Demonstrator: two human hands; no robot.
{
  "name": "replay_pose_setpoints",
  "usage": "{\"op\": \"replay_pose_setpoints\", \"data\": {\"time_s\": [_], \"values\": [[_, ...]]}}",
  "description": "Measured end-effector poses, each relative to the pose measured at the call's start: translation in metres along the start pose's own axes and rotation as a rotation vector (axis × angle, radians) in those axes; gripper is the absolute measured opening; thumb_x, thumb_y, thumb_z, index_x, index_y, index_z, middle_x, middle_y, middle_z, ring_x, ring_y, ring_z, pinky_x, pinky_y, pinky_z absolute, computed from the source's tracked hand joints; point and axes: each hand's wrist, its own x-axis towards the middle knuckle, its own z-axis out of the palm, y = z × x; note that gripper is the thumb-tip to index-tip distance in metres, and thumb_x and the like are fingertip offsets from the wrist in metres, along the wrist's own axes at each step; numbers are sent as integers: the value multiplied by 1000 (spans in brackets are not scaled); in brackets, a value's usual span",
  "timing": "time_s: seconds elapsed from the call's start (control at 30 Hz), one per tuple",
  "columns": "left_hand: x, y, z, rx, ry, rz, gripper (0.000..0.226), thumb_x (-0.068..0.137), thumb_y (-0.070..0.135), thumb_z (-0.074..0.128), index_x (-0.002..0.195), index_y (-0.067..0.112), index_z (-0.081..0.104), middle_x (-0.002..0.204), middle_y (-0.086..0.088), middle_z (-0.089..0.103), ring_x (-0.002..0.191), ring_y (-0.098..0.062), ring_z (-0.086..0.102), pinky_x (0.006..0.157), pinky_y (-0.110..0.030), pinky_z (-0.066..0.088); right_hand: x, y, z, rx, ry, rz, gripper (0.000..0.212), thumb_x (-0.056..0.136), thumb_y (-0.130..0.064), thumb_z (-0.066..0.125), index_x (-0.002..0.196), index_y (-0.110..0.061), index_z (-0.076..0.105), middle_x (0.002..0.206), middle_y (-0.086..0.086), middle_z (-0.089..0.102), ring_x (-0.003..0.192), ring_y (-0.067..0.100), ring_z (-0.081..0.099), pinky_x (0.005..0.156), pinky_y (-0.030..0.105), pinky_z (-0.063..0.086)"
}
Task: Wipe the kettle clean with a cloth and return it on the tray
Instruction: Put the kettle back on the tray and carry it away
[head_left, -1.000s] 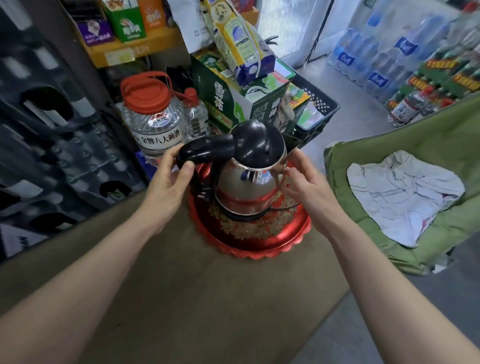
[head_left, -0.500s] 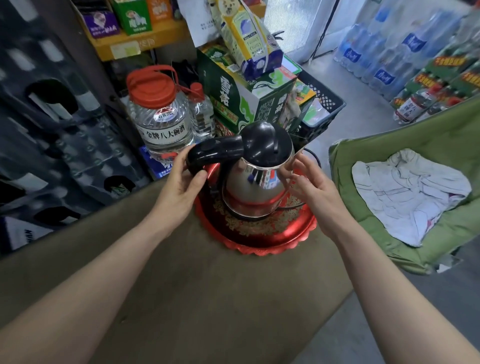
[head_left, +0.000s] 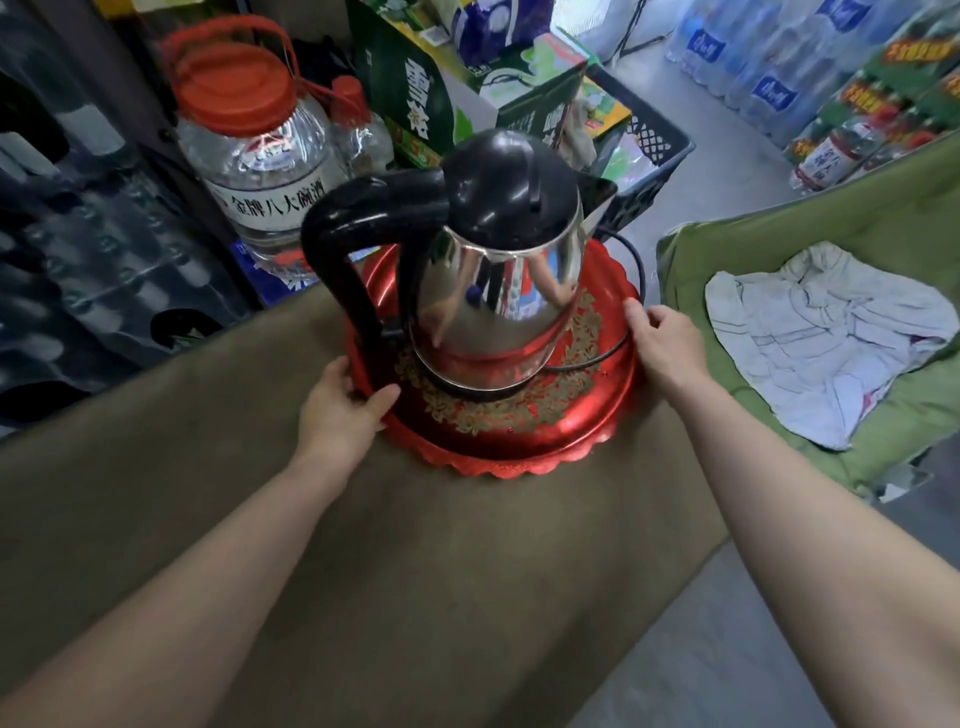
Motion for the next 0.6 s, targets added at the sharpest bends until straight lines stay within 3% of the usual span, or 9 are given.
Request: {"op": "replay_pose_setpoints", "data": {"time_s": [0.13, 0.3, 0.4, 0.47, 0.6], "values": [[8, -5, 2, 8, 27, -29, 63, 88, 7, 70, 144, 11, 41, 129, -11, 60, 102, -27, 68, 69, -30, 57, 3, -5, 3, 66, 56, 4, 36, 99, -31, 57, 71, -9, 58, 70, 6, 57, 81, 31, 57, 68, 35, 35], [-6, -2, -5, -125, 36, -69, 62, 89, -2, 65, 144, 12, 40, 132, 0, 57, 102, -18, 65, 61, -20, 55, -16, -5, 0, 122, 93, -13, 16, 87, -21, 66, 76, -9, 68, 79, 12, 63, 78, 25, 56, 71, 32, 40], [-24, -6, -13, -200, 29, -107, 51, 92, -5, 60, 137, 12, 43, 125, 3, 61, 90, -8, 63, 52, -16, 51, -30, -10, -5, 167, 129, -43, 22, 74, -26, 64, 56, -18, 55, 90, 9, 52, 80, 22, 51, 74, 27, 37], [-39, -10, -20, -228, 35, -128, 50, 92, -4, 59, 137, 12, 44, 124, 3, 64, 89, -6, 62, 54, -19, 51, -41, -11, -8, 176, 123, -44, 34, 77, -18, 67, 50, -23, 47, 94, 9, 48, 79, 22, 49, 74, 25, 33], [-73, -11, -45, -266, 48, -113, 44, 92, -4, 59, 130, 16, 49, 107, 15, 67, 87, -4, 63, 65, -25, 47, -84, -7, -15, 271, 99, -32, 14, 73, -22, 65, 63, -14, 69, 80, 14, 71, 73, 29, 69, 72, 31, 53]]}}
